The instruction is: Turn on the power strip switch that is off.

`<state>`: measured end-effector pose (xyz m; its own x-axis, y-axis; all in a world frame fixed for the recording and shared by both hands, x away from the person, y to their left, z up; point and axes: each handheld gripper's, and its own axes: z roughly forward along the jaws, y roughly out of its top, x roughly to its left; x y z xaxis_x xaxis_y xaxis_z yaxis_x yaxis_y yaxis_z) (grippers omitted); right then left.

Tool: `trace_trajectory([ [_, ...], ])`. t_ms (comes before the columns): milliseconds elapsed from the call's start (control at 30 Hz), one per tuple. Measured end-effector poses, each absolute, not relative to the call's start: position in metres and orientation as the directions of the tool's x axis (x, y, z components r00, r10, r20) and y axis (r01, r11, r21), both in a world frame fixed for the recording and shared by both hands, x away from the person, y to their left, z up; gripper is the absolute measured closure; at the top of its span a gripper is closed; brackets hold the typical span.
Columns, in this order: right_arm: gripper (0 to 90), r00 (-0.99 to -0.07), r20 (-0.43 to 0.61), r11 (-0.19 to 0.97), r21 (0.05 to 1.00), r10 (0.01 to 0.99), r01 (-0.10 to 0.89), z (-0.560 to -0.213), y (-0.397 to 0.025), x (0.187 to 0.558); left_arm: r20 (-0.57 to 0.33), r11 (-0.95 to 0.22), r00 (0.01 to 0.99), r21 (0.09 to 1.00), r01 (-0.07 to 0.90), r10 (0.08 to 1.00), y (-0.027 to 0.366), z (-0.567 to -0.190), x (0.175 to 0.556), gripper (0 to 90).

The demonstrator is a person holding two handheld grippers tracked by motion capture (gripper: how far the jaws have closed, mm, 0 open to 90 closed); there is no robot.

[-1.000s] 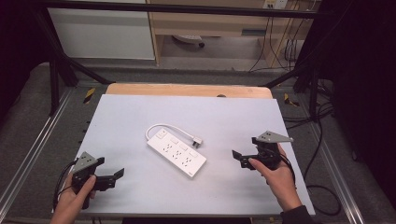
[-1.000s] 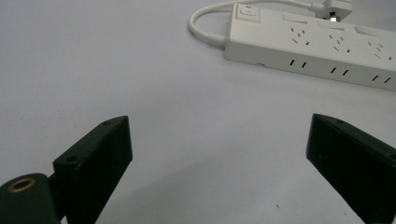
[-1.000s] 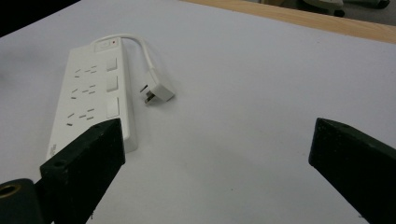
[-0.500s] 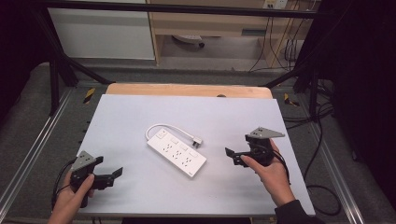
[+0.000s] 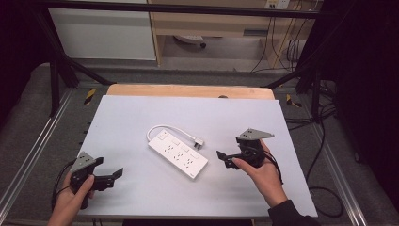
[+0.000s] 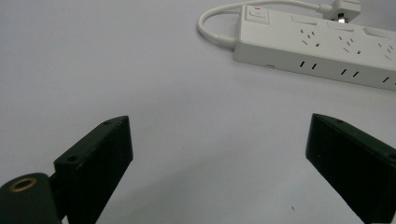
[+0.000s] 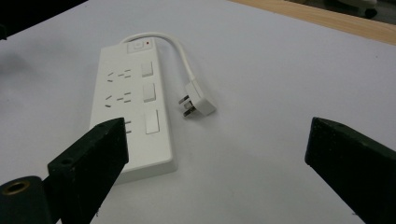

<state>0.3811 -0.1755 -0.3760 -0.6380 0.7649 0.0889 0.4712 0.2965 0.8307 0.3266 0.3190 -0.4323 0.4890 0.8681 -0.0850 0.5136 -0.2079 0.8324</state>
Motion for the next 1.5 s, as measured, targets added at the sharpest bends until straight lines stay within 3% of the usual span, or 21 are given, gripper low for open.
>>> trace_trajectory([
  [467,11.1,-0.669,0.078,0.327,0.827,0.739,0.458,-0.378,-0.158,0.379,-0.088,-0.203,0.483,0.832,0.516,0.871,0.32,-0.432,0.326,7.5],
  [600,22.1,-0.673,0.076,0.334,0.824,0.735,0.458,-0.38,-0.154,0.383,-0.083,-0.208,0.483,0.829,0.519,0.871,0.319,-0.432,0.326,7.6],
  [867,54.1,-0.711,0.064,0.367,0.822,0.7,0.436,-0.386,-0.134,0.392,-0.081,-0.213,0.481,0.825,0.523,0.873,0.319,-0.433,0.326,7.6],
  [1500,77.8,-0.726,0.074,0.333,0.854,0.683,0.4,-0.392,-0.11,0.409,-0.083,-0.213,0.482,0.822,0.528,0.872,0.319,-0.434,0.326,7.6],
])
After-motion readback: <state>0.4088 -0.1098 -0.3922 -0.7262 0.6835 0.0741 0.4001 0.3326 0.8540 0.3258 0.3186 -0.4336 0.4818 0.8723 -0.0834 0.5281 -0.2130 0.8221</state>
